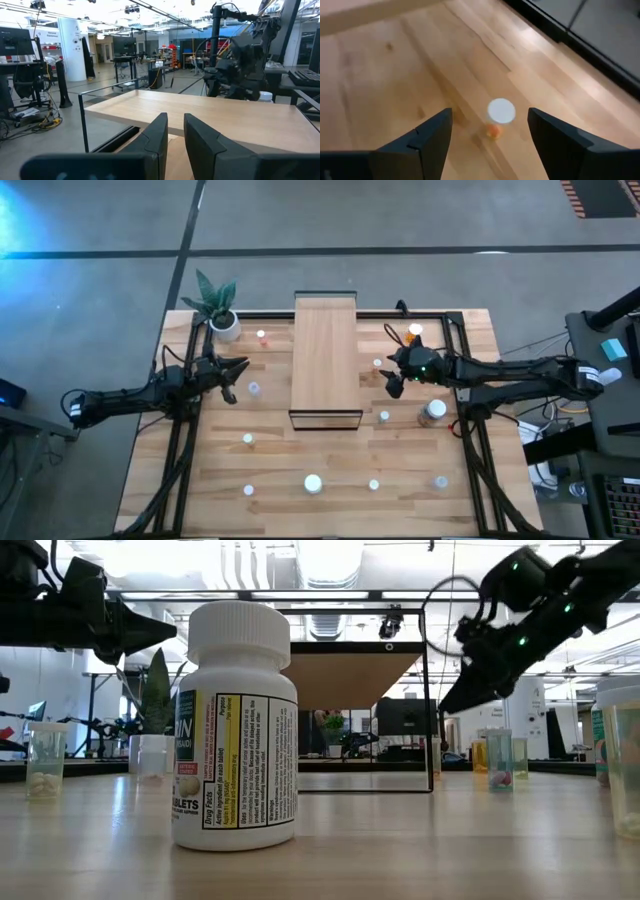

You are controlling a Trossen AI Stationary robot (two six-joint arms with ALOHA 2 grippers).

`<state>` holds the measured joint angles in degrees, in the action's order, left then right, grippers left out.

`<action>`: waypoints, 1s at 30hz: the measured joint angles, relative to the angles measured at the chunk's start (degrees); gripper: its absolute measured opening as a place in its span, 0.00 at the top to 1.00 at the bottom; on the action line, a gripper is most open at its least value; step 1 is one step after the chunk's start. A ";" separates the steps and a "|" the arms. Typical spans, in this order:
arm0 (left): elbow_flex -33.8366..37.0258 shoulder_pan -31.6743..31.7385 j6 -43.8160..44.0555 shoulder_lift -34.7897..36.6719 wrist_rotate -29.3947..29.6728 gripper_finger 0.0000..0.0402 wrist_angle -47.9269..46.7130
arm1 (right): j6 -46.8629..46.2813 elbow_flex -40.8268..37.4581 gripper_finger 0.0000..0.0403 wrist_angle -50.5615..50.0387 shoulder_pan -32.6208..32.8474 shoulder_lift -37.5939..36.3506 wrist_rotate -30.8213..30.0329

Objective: Pick and place medicine bottles onto shelf by color
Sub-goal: Put the top left yellow pill bottle on the shelf

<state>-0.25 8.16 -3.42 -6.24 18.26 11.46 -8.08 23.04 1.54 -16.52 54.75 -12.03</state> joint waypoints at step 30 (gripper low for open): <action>0.01 0.02 0.01 -0.02 0.01 0.89 0.00 | 3.47 -0.16 0.43 15.57 -5.28 19.97 1.56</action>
<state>-0.24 8.19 -3.41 -6.26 18.28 11.46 -4.61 22.88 17.10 -21.80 74.72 -10.47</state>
